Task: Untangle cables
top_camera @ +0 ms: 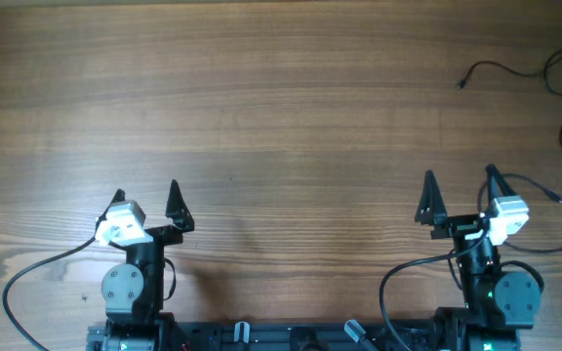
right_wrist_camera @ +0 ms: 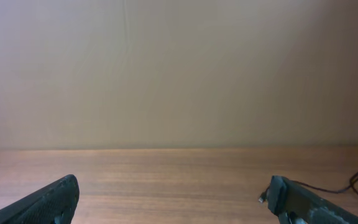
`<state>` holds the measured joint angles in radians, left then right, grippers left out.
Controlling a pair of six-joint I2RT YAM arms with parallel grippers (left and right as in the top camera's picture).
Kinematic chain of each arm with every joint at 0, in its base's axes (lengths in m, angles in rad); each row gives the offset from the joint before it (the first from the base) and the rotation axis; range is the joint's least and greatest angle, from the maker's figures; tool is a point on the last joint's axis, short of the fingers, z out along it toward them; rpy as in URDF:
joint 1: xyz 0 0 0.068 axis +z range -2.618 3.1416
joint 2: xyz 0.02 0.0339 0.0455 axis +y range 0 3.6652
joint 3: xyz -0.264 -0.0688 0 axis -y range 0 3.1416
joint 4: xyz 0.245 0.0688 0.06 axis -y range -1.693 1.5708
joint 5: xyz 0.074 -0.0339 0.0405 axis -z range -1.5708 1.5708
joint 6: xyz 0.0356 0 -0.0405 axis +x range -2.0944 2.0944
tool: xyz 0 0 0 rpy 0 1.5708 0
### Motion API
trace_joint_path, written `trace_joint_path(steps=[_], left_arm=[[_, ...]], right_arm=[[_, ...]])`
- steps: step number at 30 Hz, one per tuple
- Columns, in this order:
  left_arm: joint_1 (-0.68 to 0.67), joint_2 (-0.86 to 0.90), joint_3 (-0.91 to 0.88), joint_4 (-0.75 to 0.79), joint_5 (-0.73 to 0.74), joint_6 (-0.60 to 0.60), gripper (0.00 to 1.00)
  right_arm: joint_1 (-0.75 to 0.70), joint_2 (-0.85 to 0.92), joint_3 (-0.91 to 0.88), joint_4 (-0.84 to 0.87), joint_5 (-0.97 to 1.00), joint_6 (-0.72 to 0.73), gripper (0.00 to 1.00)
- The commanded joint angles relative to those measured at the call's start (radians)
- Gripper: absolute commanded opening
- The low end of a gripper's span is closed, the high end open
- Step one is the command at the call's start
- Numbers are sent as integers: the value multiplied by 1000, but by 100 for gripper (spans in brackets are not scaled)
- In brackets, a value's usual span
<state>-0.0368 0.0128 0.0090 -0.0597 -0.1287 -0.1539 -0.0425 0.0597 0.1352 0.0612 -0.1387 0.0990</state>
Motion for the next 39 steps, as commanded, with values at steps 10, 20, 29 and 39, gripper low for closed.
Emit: trace_joint_path(steps=[10, 20, 29, 39], left_arm=[[7, -7, -3, -3, 11, 20, 100], [7, -7, -3, -3, 11, 20, 100], [7, -7, -3, -3, 12, 20, 100], [7, -6, -3, -3, 12, 20, 100]], right_arm=[[-19, -56, -32, 7, -73, -21, 100], [-19, -56, -66, 40, -86, -18, 100], [-20, -56, -92, 64, -111, -18, 100], [-20, -56, -131, 113, -128, -22, 100]])
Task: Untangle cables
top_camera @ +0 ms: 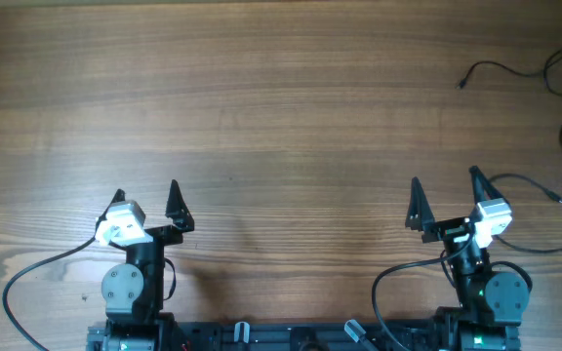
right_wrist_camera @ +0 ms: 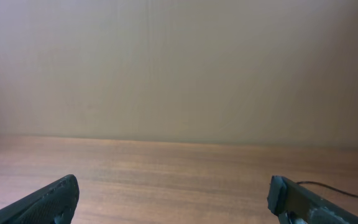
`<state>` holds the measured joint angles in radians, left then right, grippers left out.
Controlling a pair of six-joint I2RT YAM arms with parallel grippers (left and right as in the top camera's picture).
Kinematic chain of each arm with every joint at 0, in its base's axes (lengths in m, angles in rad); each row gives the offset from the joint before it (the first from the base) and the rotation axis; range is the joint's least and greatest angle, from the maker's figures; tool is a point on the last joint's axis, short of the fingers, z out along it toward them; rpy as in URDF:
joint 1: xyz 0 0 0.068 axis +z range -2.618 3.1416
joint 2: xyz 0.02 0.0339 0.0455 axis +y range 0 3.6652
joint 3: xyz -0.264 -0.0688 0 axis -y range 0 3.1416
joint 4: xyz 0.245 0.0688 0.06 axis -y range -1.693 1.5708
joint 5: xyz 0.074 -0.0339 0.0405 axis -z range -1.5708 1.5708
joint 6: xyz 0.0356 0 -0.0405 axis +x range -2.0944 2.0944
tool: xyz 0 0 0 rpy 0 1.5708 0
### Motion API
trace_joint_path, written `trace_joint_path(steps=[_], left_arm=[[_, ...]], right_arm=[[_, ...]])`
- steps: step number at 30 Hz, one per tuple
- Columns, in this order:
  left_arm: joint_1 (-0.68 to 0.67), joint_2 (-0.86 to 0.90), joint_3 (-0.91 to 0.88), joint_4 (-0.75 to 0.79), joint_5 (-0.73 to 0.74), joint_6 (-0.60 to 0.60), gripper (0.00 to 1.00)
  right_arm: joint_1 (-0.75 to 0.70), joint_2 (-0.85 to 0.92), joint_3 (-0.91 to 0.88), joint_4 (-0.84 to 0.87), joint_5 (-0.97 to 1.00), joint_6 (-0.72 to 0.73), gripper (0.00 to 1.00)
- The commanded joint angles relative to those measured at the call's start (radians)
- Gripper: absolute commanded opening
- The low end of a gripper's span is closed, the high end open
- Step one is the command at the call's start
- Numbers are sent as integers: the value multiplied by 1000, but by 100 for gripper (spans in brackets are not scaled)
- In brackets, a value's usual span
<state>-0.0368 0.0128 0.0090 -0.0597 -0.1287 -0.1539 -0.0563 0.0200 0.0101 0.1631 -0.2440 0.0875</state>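
Thin black cables lie tangled at the table's far right edge, one loose plug end [top_camera: 462, 82] pointing left and another strand [top_camera: 530, 183] curving down near my right arm. My right gripper [top_camera: 447, 193] stands open at the near right, nothing between its fingers, left of that strand. In the right wrist view the right gripper [right_wrist_camera: 173, 193] shows both fingertips spread wide, with a bit of cable [right_wrist_camera: 328, 186] just beyond the right finger. My left gripper [top_camera: 146, 198] is open at the near left, far from the cables.
The wooden table [top_camera: 261, 117] stretches between the arms and the cables. The arms' own black supply cables [top_camera: 27, 278] loop along the near edge by the bases.
My right gripper has shifted a little left and turned to the left, so the wrist view shows less of the cable tangle. The left arm has not moved.
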Motion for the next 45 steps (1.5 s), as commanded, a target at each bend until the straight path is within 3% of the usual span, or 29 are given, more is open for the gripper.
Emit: trace_joint_path(steps=[1, 7, 14, 45], left_arm=[[7, -6, -3, -3, 12, 19, 100], [7, -6, -3, -3, 12, 19, 100], [7, -6, -3, -3, 11, 20, 100], [7, -6, -3, -3, 12, 20, 100]], right_arm=[[-6, -16, -6, 11, -19, -13, 100], [-6, -16, -6, -8, -19, -36, 100], [-6, -16, -5, -147, 13, -43, 100], [-6, -16, -5, -150, 60, -87, 100]])
